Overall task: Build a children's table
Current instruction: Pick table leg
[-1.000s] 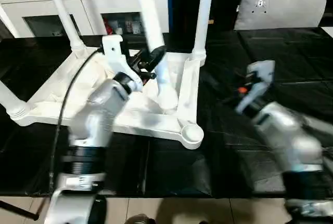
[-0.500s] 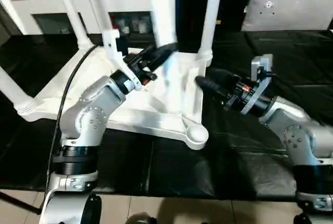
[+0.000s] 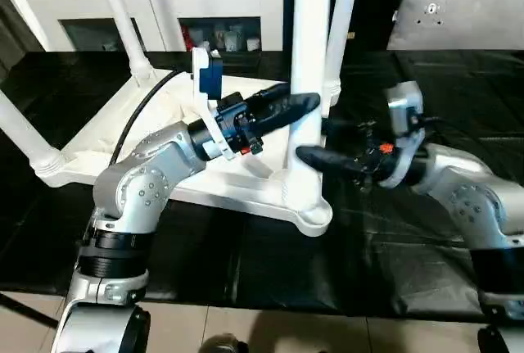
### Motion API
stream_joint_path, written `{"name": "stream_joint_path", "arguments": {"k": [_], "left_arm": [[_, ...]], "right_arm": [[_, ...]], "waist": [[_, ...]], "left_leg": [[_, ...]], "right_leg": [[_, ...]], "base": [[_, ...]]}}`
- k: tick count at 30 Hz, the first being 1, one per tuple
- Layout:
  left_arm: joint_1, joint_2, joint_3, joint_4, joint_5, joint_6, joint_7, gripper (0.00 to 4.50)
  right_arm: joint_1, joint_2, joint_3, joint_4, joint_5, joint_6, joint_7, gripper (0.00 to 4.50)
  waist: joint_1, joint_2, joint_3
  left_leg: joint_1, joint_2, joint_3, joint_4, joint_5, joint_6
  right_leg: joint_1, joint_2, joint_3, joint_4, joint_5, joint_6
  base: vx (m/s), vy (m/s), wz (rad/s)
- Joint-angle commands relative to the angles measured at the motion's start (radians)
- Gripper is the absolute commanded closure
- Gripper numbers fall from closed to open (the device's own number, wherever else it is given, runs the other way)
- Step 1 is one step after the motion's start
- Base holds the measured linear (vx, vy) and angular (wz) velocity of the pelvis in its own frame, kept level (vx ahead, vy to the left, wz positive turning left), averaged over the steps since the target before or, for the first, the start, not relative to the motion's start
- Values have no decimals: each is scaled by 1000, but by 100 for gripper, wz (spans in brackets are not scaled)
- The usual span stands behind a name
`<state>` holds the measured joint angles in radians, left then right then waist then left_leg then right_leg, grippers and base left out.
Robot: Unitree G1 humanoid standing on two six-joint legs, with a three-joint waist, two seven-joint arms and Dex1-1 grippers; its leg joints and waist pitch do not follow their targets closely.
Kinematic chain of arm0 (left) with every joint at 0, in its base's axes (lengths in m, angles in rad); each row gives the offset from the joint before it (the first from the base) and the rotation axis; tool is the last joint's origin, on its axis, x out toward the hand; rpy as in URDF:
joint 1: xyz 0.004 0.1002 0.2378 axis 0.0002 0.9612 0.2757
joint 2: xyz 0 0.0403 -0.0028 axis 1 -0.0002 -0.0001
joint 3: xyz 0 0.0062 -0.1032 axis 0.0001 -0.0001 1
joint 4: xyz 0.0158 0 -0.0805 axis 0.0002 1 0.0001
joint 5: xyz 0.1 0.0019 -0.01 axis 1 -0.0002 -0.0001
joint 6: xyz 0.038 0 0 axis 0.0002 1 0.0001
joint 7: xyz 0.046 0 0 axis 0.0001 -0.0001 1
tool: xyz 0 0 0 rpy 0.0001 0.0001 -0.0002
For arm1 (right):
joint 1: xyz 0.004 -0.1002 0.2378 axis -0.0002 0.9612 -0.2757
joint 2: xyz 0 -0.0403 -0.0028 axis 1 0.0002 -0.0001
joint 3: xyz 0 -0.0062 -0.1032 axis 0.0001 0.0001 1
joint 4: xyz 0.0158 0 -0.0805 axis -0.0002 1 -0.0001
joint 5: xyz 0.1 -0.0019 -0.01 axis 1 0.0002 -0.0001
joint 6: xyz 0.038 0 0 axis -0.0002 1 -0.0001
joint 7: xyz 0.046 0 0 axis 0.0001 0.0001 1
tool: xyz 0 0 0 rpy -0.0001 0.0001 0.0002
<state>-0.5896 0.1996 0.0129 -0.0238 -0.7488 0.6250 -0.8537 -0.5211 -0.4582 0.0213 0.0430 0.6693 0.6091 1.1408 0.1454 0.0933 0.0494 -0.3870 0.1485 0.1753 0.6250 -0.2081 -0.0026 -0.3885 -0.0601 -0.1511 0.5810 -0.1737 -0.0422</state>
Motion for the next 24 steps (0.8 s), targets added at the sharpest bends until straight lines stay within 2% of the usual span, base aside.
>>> {"name": "stream_joint_path", "arguments": {"k": [1,7,16,24], "left_arm": [[-16,11,-7,-23,-10,2,-15,267],[-15,8,-11,-24,-7,-1,-27,267],[-11,14,-22,-16,9,-9,-35,267],[-3,14,-37,-4,60,-36,-4,268]], "right_arm": [[-17,-9,25,4,-3,6,29,77],[-20,-9,48,23,-23,5,41,122],[-13,-3,50,32,-20,13,43,202],[-6,23,56,32,-29,3,19,258]], "waist": [[3,-29,-77],[1,-30,-79],[2,-29,-79],[3,-30,-80]], "left_leg": [[16,100,-43,-64,-40,98],[17,102,-45,-64,-41,91],[16,101,-45,-63,-34,98],[16,101,-44,-62,-29,96]], "right_leg": [[52,-122,81,-67,-288,-67],[52,-121,80,-66,-283,-65],[53,-121,80,-65,-275,-66],[53,-123,81,-64,-259,-74]], "base": [[0,0,0],[0,0,0],[0,0,0],[0,0,0]]}}
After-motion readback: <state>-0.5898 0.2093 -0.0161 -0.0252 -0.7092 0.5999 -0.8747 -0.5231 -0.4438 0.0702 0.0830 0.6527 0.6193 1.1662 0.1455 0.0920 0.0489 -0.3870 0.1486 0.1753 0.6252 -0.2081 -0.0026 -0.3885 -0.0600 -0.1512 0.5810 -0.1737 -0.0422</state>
